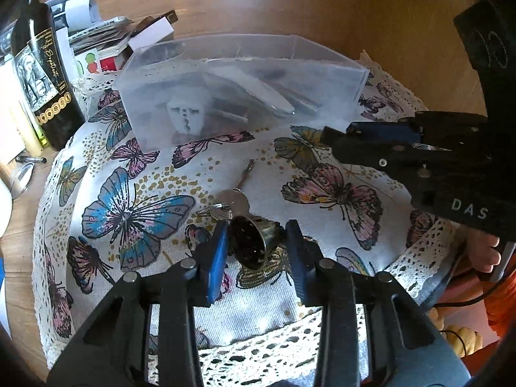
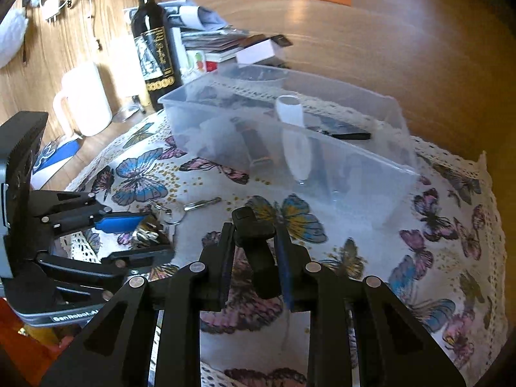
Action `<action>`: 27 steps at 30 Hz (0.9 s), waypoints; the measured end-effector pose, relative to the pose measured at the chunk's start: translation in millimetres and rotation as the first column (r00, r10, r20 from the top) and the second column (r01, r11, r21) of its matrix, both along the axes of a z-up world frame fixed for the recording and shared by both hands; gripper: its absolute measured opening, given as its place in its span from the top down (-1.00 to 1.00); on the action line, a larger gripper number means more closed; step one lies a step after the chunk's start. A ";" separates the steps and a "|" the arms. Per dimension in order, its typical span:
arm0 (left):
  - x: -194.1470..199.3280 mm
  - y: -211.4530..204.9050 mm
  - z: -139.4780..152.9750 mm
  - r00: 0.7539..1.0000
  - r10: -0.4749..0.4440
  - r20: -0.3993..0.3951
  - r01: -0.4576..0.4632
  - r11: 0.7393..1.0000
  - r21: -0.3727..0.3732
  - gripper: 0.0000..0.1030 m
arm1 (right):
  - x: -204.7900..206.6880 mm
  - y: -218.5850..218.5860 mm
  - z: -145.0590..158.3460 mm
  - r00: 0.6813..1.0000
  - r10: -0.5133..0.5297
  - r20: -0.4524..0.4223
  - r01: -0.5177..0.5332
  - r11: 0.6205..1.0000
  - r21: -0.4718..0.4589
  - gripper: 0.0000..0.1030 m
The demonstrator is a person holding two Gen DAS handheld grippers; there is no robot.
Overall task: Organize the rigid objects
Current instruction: 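Grasp the round metal cap with the left tool while the right tool grasps the small black item, then release the metal cap into the box with the left tool while the right tool releases the black item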
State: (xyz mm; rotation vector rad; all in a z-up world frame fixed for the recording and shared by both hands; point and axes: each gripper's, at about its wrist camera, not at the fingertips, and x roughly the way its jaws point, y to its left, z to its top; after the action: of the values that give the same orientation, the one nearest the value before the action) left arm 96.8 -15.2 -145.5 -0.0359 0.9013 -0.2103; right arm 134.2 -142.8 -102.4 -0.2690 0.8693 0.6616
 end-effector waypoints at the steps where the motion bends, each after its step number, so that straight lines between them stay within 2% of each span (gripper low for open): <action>1: -2.5 0.0 1.7 1.000 0.003 0.013 -0.003 1.000 0.007 0.32 | -0.4 -0.6 1.4 1.000 -0.006 0.009 0.006 1.000 -0.002 0.56; 5: -11.0 1.2 12.9 0.998 0.015 0.061 -0.018 0.999 0.043 0.32 | -1.3 -7.5 9.0 0.999 -0.023 0.024 0.022 0.999 0.027 0.56; 10: -12.2 10.3 34.9 0.991 0.044 0.123 -0.048 0.998 0.032 0.31 | 0.3 -12.5 24.7 0.997 -0.051 0.061 0.047 0.997 0.063 0.56; 17: 5.3 32.8 72.9 0.968 0.111 0.225 -0.118 0.993 0.020 0.31 | 9.7 -15.8 51.2 0.986 -0.090 0.141 0.076 0.992 0.105 0.56; 22: 26.4 47.6 89.7 0.959 0.139 0.247 -0.142 0.990 -0.004 0.31 | 25.1 -16.9 65.6 0.977 -0.125 0.170 0.103 0.986 0.132 0.56; 27: 52.5 49.8 94.9 0.962 0.140 0.236 -0.144 0.990 -0.001 0.31 | 43.3 -15.5 77.1 0.969 -0.155 0.191 0.128 0.981 0.144 0.56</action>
State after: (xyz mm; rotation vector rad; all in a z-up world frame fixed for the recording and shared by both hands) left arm 149.3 34.6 -50.6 -0.0593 0.6604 -0.0709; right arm 177.5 -158.4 -25.4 -0.1509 0.6418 0.5446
